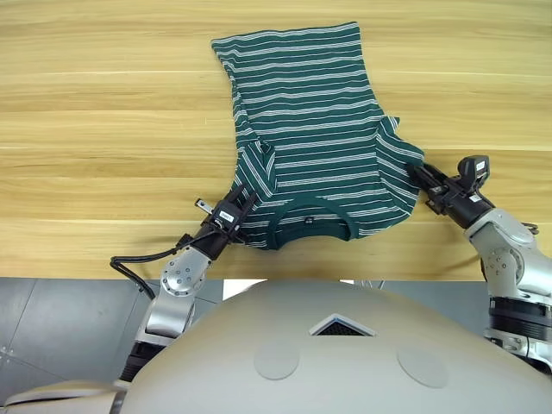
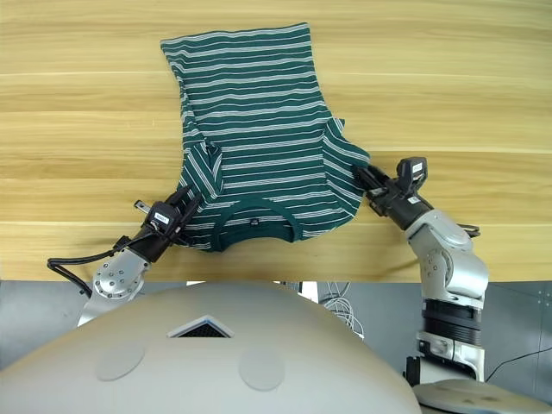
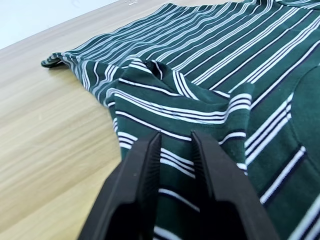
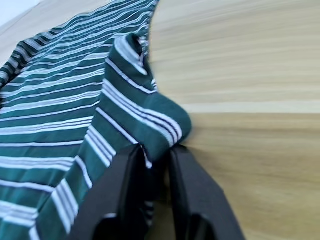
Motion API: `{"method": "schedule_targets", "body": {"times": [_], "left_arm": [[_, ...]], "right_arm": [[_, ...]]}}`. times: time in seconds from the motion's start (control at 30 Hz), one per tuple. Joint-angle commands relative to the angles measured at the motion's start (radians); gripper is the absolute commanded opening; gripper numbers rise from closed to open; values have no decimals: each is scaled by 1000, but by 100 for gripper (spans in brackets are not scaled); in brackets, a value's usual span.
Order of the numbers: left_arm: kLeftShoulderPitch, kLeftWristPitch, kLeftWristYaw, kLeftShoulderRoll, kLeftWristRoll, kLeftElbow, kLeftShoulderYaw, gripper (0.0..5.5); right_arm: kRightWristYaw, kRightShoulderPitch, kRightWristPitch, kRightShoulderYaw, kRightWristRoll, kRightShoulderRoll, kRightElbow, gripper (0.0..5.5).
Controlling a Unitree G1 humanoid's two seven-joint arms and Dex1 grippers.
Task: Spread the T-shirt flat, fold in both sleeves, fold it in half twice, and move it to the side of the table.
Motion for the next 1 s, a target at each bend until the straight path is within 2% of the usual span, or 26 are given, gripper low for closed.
{"method": "schedule_targets", "body": {"times": [0.03, 0.07, 0.23, 0.3, 0.47, 0.7, 0.93, 1.0], "left_arm": [[20, 38, -8, 12, 18, 27, -15, 101], [19, 38, -8, 13, 18, 27, -15, 101], [15, 40, -8, 12, 26, 30, -23, 101], [9, 43, -11, 13, 29, 32, -28, 101], [-11, 50, -16, 20, 31, 39, -37, 101], [-28, 55, -18, 27, 42, 50, -58, 101], [-20, 54, -20, 64, 78, 53, -68, 101], [-19, 57, -19, 76, 88, 52, -64, 101]], "right_arm": [[-5, 8, -1, 11, -15, 16, -13, 19], [-1, 11, -7, 15, -17, 16, -26, 3], [33, 50, -214, 56, -161, -31, -148, 3], [17, 82, -338, 110, -317, -72, -179, 3], [-36, 121, -469, 213, -521, -80, -241, 3], [-77, 105, -520, 377, -742, -77, -223, 3], [-52, 118, -475, 427, -785, -101, -224, 3], [-42, 124, -470, 427, -785, -116, -231, 38]]}}
